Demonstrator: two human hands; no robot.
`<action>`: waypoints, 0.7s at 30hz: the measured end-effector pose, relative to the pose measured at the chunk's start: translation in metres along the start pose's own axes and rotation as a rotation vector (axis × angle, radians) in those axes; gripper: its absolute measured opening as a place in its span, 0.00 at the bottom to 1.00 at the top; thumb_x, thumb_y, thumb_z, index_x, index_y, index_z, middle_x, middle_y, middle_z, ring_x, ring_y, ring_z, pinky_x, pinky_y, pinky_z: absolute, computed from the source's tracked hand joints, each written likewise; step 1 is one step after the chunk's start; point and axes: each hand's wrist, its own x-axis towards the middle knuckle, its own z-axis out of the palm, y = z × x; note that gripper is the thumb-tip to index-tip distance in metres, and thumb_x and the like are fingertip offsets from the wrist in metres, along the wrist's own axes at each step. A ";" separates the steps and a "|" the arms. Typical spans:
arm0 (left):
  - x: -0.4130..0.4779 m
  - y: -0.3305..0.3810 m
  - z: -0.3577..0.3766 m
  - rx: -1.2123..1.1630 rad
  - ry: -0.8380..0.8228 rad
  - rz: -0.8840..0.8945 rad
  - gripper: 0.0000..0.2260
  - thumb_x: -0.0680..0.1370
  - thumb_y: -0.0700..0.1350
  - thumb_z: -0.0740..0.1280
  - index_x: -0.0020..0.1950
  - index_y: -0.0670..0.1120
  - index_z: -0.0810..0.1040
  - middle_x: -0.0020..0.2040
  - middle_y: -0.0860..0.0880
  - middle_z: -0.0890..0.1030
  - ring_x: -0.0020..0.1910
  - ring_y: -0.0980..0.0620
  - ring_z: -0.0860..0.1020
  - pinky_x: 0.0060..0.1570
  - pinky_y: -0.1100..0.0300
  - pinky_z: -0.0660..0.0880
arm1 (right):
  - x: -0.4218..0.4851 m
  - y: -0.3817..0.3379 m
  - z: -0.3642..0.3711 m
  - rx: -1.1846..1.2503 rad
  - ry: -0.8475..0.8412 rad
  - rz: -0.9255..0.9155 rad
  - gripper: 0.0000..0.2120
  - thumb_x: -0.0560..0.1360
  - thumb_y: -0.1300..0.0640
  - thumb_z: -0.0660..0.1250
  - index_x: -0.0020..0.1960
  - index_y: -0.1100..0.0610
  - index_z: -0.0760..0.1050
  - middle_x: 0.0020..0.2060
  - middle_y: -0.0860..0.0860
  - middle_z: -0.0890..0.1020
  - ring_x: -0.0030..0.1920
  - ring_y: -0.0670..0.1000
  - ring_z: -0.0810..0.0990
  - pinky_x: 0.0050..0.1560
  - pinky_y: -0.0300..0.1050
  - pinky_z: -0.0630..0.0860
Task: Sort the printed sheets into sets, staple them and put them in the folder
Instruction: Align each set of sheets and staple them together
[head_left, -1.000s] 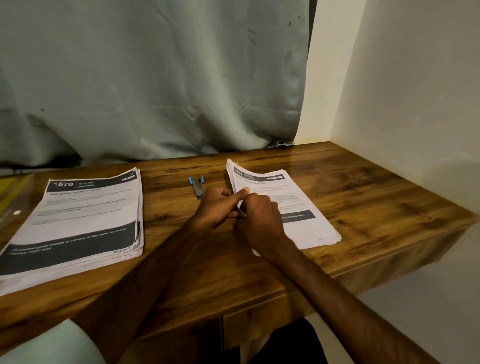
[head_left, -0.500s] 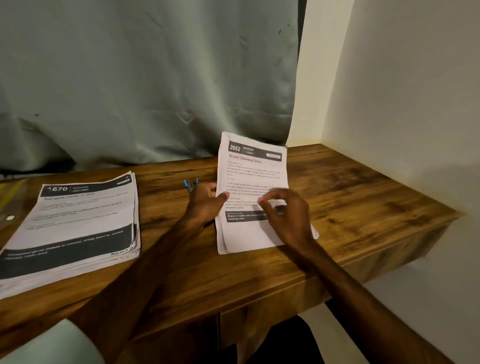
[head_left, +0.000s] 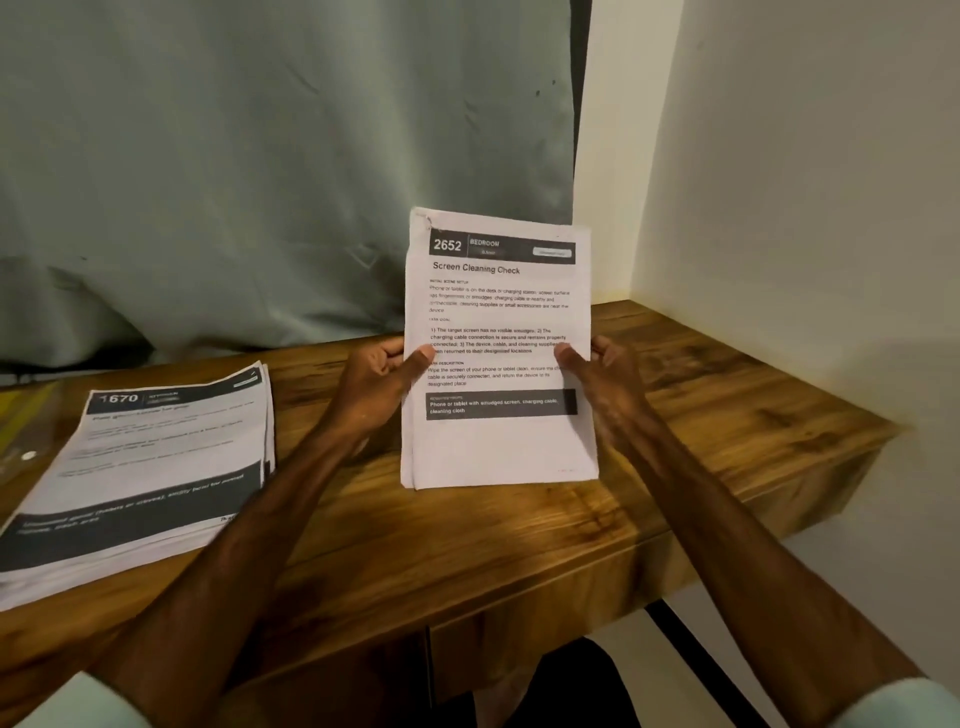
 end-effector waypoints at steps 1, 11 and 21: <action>0.000 0.004 0.001 0.018 0.017 0.019 0.13 0.82 0.41 0.67 0.65 0.38 0.80 0.53 0.45 0.86 0.44 0.52 0.87 0.38 0.64 0.81 | 0.001 -0.003 0.003 -0.018 0.014 -0.037 0.13 0.79 0.63 0.70 0.63 0.63 0.78 0.53 0.53 0.85 0.45 0.45 0.86 0.43 0.37 0.82; 0.006 0.058 0.011 0.076 0.077 0.277 0.11 0.85 0.40 0.62 0.64 0.39 0.79 0.50 0.54 0.86 0.49 0.56 0.86 0.47 0.64 0.81 | 0.010 -0.052 0.012 -0.093 0.058 -0.368 0.10 0.82 0.57 0.65 0.62 0.57 0.72 0.56 0.50 0.83 0.53 0.47 0.84 0.47 0.38 0.82; -0.013 0.002 0.033 0.095 0.115 0.102 0.16 0.86 0.51 0.59 0.64 0.42 0.78 0.56 0.48 0.86 0.54 0.50 0.85 0.54 0.52 0.83 | -0.010 0.010 0.017 -0.094 -0.032 -0.278 0.17 0.84 0.55 0.61 0.72 0.59 0.68 0.61 0.52 0.81 0.57 0.49 0.83 0.51 0.42 0.83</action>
